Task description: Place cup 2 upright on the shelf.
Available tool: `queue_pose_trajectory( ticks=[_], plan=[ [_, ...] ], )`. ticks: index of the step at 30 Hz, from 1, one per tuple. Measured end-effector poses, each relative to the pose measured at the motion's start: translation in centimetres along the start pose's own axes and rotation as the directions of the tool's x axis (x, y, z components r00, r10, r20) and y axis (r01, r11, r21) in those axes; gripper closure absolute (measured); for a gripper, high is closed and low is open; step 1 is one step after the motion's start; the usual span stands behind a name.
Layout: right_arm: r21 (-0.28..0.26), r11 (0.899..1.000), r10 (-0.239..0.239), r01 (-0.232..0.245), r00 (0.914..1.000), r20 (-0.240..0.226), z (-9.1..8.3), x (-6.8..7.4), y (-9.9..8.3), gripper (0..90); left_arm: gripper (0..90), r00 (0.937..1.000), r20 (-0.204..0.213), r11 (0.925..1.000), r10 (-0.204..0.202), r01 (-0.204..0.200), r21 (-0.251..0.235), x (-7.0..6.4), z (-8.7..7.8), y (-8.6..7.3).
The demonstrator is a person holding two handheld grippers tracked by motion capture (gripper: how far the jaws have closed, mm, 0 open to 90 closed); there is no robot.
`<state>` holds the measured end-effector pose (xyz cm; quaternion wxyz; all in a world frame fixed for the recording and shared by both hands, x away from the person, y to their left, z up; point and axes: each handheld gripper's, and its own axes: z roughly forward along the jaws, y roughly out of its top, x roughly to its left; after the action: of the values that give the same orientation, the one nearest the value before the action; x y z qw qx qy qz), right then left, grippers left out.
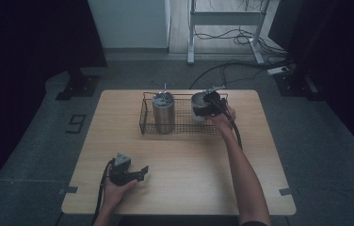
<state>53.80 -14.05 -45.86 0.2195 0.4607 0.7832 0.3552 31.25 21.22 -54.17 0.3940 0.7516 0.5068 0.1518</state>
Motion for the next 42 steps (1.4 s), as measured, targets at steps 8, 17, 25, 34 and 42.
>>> queue_pose_trajectory(
  ticks=[8,17,25,34,42],
  plan=[
    [0.025,1.000,-0.006,0.006,1.0000,0.000,0.5,0.2,-0.5,8.9,14.1,1.0000,0.000,1.0000,0.004,-0.004,0.005,0.0,0.1,0.0],
    [0.057,0.998,-0.008,0.008,0.9999,0.008,1.0,0.1,-1.1,8.9,14.1,1.0000,-0.002,1.0000,0.006,-0.006,0.006,-0.1,0.1,-0.1],
    [0.082,0.997,-0.011,0.011,0.9999,0.003,1.1,-0.1,-1.9,8.7,14.2,0.9999,-0.002,0.9998,0.012,-0.012,0.015,-0.2,0.3,-0.1],
    [0.084,0.996,0.001,-0.002,1.0000,0.009,0.4,-0.2,-2.1,8.3,14.2,0.9999,0.002,0.9999,0.011,-0.012,0.011,-0.3,0.3,-0.1],
    [0.020,0.999,0.040,-0.040,0.9992,0.007,-1.2,-0.5,-2.2,1.9,14.2,0.9999,0.004,0.9998,0.016,-0.016,0.010,-0.4,0.2,-0.1]
  ],
)
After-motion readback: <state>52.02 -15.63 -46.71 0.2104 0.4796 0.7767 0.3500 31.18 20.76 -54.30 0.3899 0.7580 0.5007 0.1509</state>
